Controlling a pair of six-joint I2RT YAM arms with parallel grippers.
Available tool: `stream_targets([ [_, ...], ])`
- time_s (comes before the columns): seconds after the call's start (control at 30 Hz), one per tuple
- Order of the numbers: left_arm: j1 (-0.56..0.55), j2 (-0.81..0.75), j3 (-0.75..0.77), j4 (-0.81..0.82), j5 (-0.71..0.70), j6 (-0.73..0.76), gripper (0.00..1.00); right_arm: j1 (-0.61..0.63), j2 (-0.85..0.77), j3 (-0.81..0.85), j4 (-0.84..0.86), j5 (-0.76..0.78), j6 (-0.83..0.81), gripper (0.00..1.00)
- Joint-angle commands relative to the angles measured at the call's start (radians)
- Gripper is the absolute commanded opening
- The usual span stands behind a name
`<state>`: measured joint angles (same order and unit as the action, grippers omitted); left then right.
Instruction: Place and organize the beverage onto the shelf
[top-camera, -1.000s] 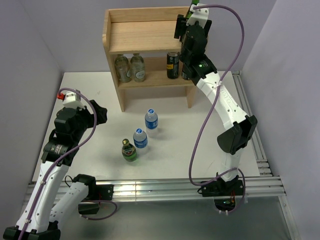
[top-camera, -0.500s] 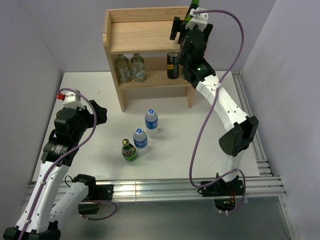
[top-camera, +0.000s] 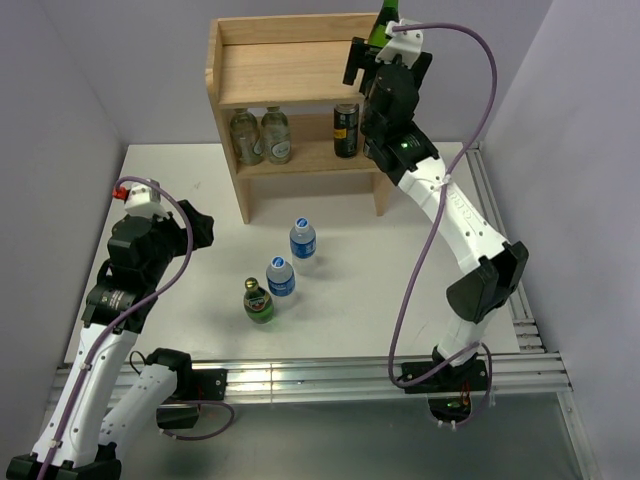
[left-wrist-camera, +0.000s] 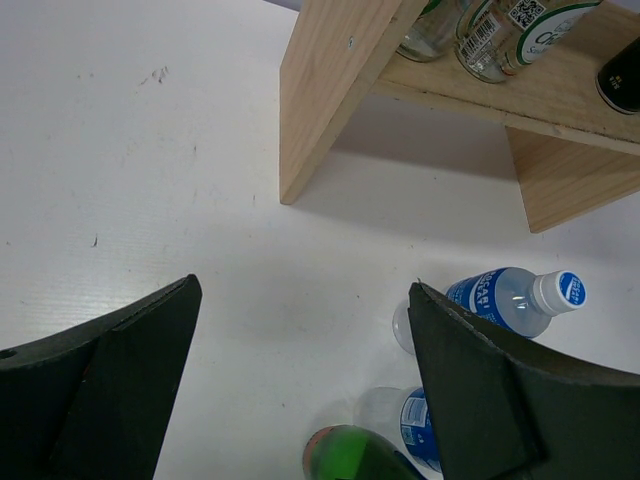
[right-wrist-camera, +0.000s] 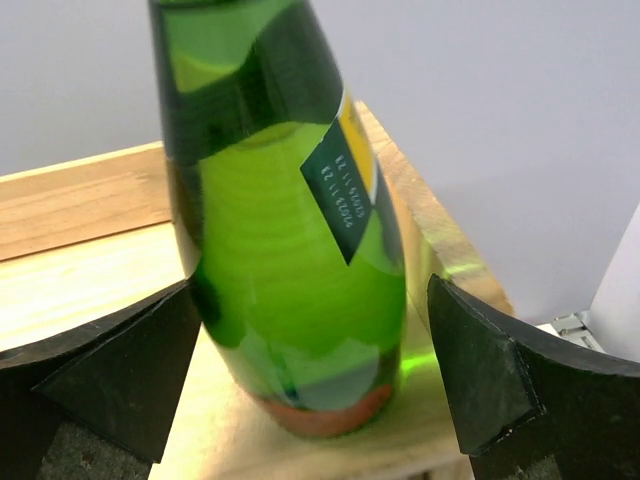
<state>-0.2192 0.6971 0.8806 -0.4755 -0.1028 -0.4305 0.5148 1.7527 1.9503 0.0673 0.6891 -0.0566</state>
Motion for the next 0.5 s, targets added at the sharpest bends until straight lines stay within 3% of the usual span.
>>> stream_targets([
  [0.0, 0.004, -0.01, -0.002, 0.032, -0.006, 0.015, 0.92, -0.015, -0.104, -0.004, -0.004, 0.109, -0.011, 1.0],
  [0.47, 0.004, -0.016, -0.003, 0.035, -0.014, 0.015, 0.92, 0.031, -0.258, -0.152, -0.112, 0.079, 0.133, 1.0],
])
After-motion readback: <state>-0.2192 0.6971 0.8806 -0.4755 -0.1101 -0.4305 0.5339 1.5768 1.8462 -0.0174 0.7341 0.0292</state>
